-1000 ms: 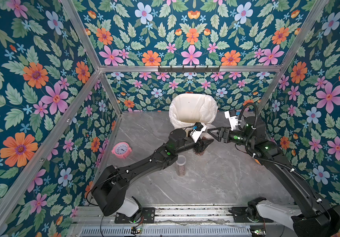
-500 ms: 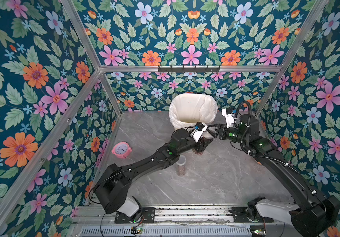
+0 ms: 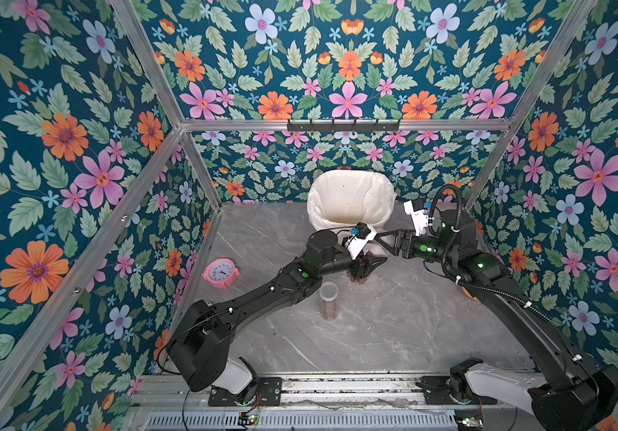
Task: Empty the moldy dried flower tea in the jars
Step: Unscrew the lid from the jar.
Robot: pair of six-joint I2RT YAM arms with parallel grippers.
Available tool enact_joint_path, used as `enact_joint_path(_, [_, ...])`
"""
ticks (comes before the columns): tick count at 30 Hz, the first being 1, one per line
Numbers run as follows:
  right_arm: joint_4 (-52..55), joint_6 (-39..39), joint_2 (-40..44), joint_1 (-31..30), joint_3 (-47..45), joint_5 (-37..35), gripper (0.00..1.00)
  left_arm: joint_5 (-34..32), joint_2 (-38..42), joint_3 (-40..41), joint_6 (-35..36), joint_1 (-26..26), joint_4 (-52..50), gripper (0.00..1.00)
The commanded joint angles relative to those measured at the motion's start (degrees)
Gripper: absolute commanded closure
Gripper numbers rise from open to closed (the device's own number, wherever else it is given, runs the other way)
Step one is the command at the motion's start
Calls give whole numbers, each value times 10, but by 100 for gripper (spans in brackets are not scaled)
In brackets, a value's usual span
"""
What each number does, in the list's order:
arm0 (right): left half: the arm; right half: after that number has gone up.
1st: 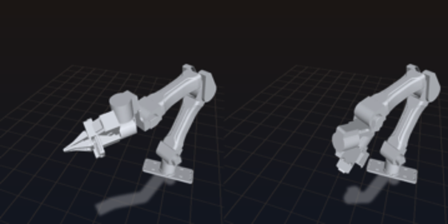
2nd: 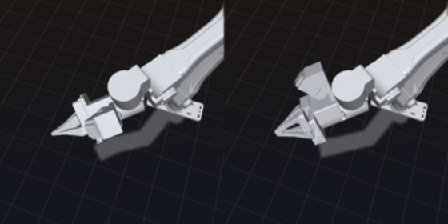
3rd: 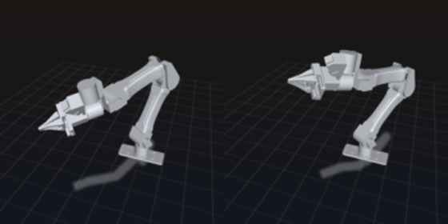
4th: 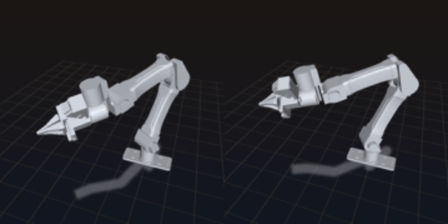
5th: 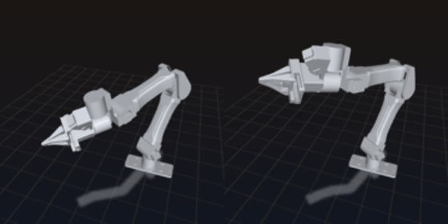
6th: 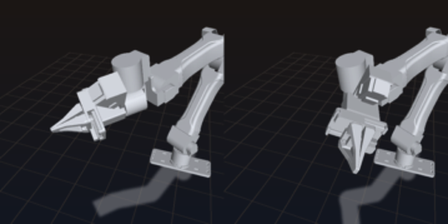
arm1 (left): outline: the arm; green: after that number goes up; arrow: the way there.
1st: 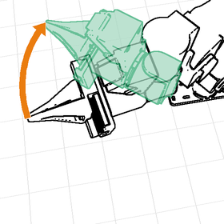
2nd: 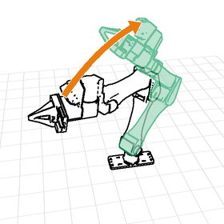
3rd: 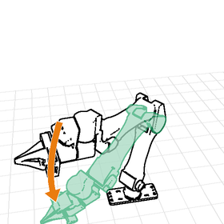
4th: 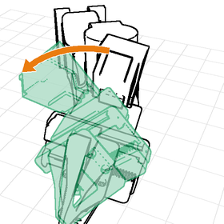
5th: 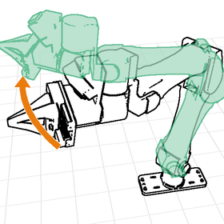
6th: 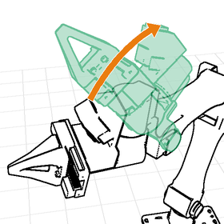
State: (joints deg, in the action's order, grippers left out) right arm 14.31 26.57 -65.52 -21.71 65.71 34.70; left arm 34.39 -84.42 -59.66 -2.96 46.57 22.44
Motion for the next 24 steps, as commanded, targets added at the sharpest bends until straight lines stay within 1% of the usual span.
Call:
enact_joint_path(1, [-66, -43, 11, 2, -14, 120, 52, 188, 9, 8, -83, -9, 93, 45])
enact_joint_path(2, [-83, -41, 14, 2, -21, 140, 52, 207, 8, 10, -106, -11, 115, 45])
enact_joint_path(5, [-111, -42, 15, 2, -29, 184, 55, 256, 2, 11, -146, -11, 154, 45])
enact_joint_path(10, [-118, -61, 10, 3, -25, 251, 59, 323, 1, 9, -166, -11, 162, 45])
enact_joint_path(12, [-126, -67, 9, 3, -23, 288, 62, 348, -3, 7, -177, -11, 162, 45])
enact_joint_path(14, [-135, -73, 12, 3, -26, 324, 62, 364, -6, 8, -183, -14, 162, 45])
enact_joint_path(16, [-135, -79, 18, 3, -27, 340, 61, 362, -4, 11, -183, -18, 161, 45])
enact_joint_path(17, [-128, -83, 20, 3, -25, 339, 59, 354, -1, 14, -178, -20, 160, 45])
enact_joint_path(18, [-117, -86, 21, 3, -21, 326, 53, 339, 4, 18, -169, -22, 156, 45])
enact_joint_path(19, [-106, -86, 22, 3, -18, 305, 42, 324, 9, 20, -157, -22, 149, 45])
enact_joint_path(20, [-98, -83, 23, 3, -18, 273, 30, 296, 14, 20, -135, -22, 131, 45])
enact_joint_path(21, [-91, -76, 25, 3, -17, 238, 23, 263, 18, 20, -115, -22, 114, 45])
enact_joint_path(22, [-89, -67, 25, 3, -16, 211, 18, 242, 20, 21, -108, -22, 114, 45])
enact_joint_path(24, [-125, -23, 22, 3, -27, 177, 15, 187, 19, 27, -113, -22, 130, 45])
